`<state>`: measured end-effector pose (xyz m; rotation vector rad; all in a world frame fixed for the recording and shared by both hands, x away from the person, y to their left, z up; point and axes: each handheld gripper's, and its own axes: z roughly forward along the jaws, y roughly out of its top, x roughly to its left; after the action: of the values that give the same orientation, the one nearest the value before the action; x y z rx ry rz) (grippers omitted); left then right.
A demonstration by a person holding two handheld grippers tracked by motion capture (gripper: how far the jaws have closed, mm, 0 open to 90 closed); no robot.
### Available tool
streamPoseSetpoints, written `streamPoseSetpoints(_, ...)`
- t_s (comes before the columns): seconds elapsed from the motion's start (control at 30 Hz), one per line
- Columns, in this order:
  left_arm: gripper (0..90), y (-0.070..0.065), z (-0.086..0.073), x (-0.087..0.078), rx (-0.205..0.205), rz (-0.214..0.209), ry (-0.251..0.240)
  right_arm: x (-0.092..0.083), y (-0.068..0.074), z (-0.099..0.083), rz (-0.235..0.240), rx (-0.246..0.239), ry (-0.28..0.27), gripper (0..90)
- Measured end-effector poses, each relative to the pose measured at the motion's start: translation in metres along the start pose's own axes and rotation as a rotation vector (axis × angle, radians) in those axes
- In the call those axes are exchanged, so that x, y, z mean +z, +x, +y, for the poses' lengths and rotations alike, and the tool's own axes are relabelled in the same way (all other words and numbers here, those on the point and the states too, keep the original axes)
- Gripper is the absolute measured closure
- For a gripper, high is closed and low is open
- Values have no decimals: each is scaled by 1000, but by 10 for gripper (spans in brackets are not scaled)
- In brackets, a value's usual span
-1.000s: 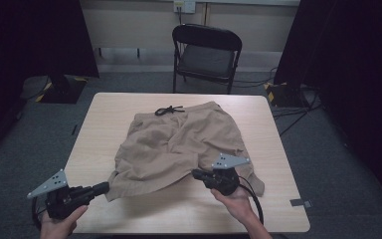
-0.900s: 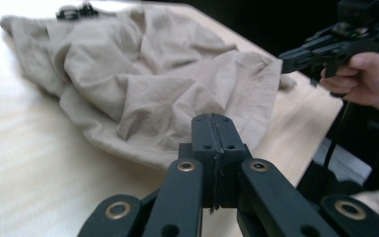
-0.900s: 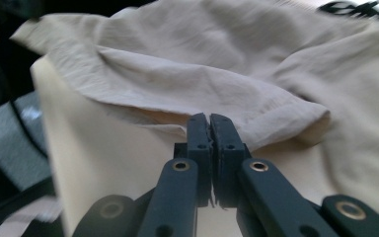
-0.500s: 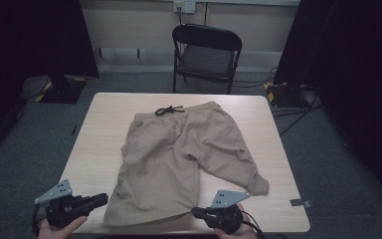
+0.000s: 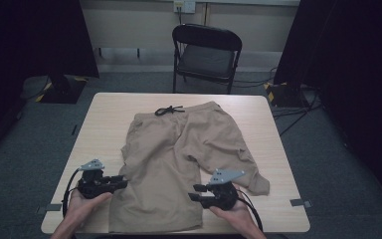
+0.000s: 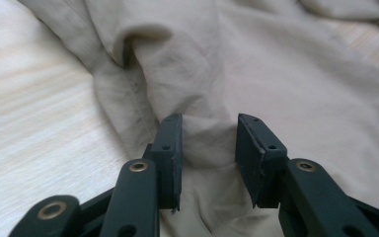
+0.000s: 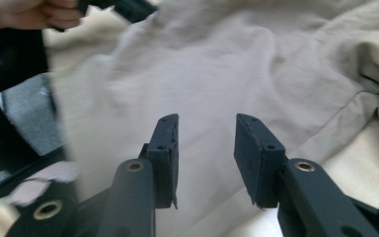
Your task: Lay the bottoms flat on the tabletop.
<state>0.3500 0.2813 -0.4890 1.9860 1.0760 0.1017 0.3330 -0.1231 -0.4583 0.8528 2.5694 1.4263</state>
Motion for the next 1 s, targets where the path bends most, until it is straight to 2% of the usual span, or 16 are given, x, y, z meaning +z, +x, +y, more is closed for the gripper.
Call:
streamPoseSetpoints(0.03,644,0,-2,3,1,1,16,7,-5,1,-7,7,4,620)
streamPoseSetpoints(0.1,655,-3,-9,4,-5,-10,-4,18,-11,3,-22,8,13,612)
streamPoseSetpoints(0.13,656,-4,-11,2,-8,-20,3,23,-13,4,-32,6,21,607)
streamPoseSetpoints(0.23,672,-7,-21,-3,-31,-38,-19,36,-15,6,-39,-5,57,590)
streamPoseSetpoints(0.33,692,-9,-25,-8,-32,-52,-7,45,-17,4,-63,-11,94,566)
streamPoseSetpoints(0.43,691,-15,-29,-12,-9,-43,11,46,-15,0,-81,-16,108,538)
streamPoseSetpoints(0.53,676,-17,-32,-16,-8,-51,19,45,-14,-7,-87,-13,135,531)
streamPoseSetpoints(0.6,663,-16,-31,-18,-19,-42,29,42,-13,-11,-81,-6,123,531)
streamPoseSetpoints(0.7,550,-15,-28,-19,-29,-21,23,38,-9,-15,-77,-14,121,537)
streamPoseSetpoints(0.77,540,-16,-24,-21,-29,-29,-18,36,-5,-18,-69,-15,116,538)
streamPoseSetpoints(0.83,536,-18,-20,-24,-20,-18,-56,33,-3,-20,-58,-21,125,539)
streamPoseSetpoints(0.9,536,-18,-14,-25,-29,-30,-89,30,-1,-22,-51,-15,126,543)
streamPoseSetpoints(1.0,535,-19,-3,-20,-29,-45,-107,27,3,-23,-33,-12,143,548)
